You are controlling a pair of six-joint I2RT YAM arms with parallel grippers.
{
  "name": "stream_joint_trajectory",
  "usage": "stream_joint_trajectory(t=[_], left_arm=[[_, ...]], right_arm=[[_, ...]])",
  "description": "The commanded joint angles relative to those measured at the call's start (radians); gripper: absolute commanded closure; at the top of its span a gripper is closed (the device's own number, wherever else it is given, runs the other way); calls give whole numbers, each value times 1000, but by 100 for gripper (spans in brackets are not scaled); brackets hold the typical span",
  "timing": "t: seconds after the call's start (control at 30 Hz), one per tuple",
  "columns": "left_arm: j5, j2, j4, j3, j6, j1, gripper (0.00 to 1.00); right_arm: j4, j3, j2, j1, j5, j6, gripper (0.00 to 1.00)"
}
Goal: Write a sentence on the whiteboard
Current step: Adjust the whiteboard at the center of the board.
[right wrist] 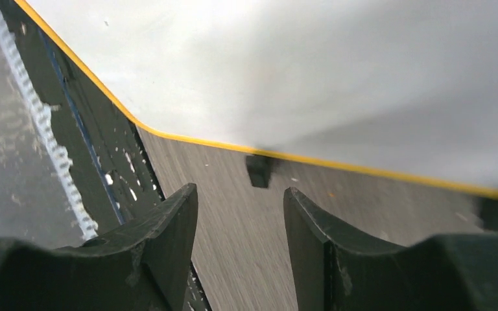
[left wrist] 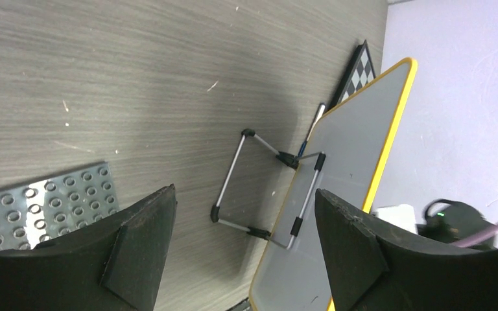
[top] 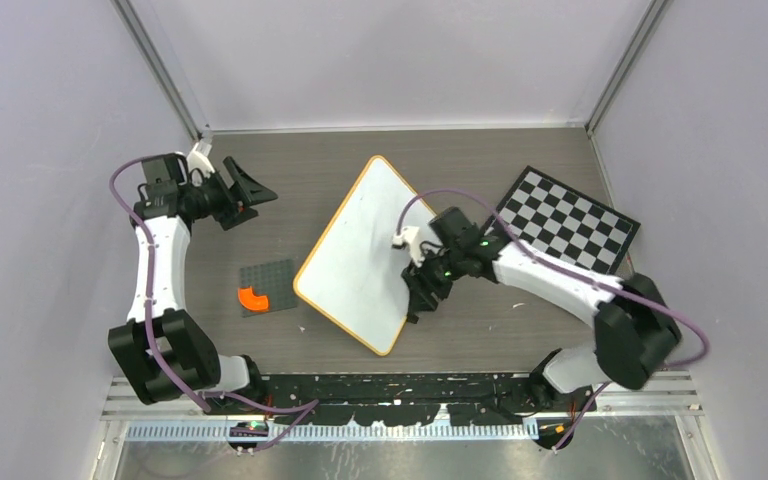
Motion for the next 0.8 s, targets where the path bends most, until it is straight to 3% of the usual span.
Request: stream_joint_trajectory(t=[0.0, 0.1, 0.27, 0.77], left_arm=[[14, -50, 107, 26, -39, 9, 21], [-3, -66, 122, 23, -44, 8, 20], [-19, -89, 138, 5, -46, 9, 20], [-19, -103, 173, -22, -72, 9, 19]], right_arm=[[60, -60, -193, -123, 98, 80, 43], [66, -65, -203, -181, 233, 47, 43], [41, 9, -92, -230, 299, 2, 42], [96, 109, 141, -230, 240, -45, 41]])
